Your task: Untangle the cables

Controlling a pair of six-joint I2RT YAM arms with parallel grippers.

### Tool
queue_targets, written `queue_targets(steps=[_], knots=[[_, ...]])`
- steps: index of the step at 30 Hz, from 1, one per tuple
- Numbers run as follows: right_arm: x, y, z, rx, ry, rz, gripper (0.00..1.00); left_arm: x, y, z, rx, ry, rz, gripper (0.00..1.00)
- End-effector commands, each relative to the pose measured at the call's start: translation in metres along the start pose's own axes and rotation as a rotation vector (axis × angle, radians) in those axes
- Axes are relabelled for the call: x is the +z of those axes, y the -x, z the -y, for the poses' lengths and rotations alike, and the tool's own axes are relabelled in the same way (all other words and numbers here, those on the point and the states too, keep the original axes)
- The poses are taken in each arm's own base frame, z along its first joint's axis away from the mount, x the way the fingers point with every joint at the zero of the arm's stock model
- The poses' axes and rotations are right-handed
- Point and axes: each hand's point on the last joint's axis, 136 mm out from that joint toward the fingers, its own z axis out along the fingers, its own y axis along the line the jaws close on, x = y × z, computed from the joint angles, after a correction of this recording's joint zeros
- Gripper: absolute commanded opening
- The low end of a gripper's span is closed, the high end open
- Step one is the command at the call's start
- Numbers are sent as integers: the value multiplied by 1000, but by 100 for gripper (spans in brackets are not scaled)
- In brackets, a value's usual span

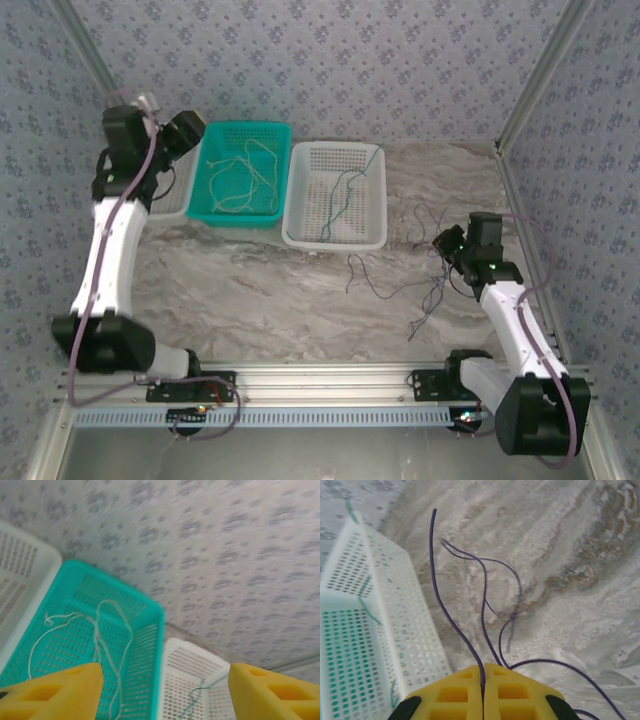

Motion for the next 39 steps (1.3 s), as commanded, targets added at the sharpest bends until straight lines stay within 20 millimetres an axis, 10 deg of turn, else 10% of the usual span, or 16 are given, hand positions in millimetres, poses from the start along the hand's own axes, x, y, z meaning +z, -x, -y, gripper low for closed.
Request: queue_targets(steps=[1, 7, 17, 21, 32, 35, 39], knots=[[-36, 20, -36, -40, 98, 78, 0, -31, -10, 44, 47, -179, 62, 68], [-102, 41, -121, -261, 335, 182, 0, -49, -70, 90, 199, -338, -33, 75], [-182, 17, -225, -578, 640, 190, 0, -61, -194, 187, 590, -807, -316, 89], [-188, 2, -238, -629, 685, 154, 0, -77, -243, 212, 791, -929, -347, 97], [-203, -46, -266, -741, 859, 49, 0, -76, -294, 251, 923, -1094, -264, 99], [-207, -47, -271, -731, 880, 49, 0, -61, -311, 250, 916, -1074, -278, 89], [-211, -49, -273, -736, 891, 50, 0, -47, -306, 246, 877, -991, -238, 21]])
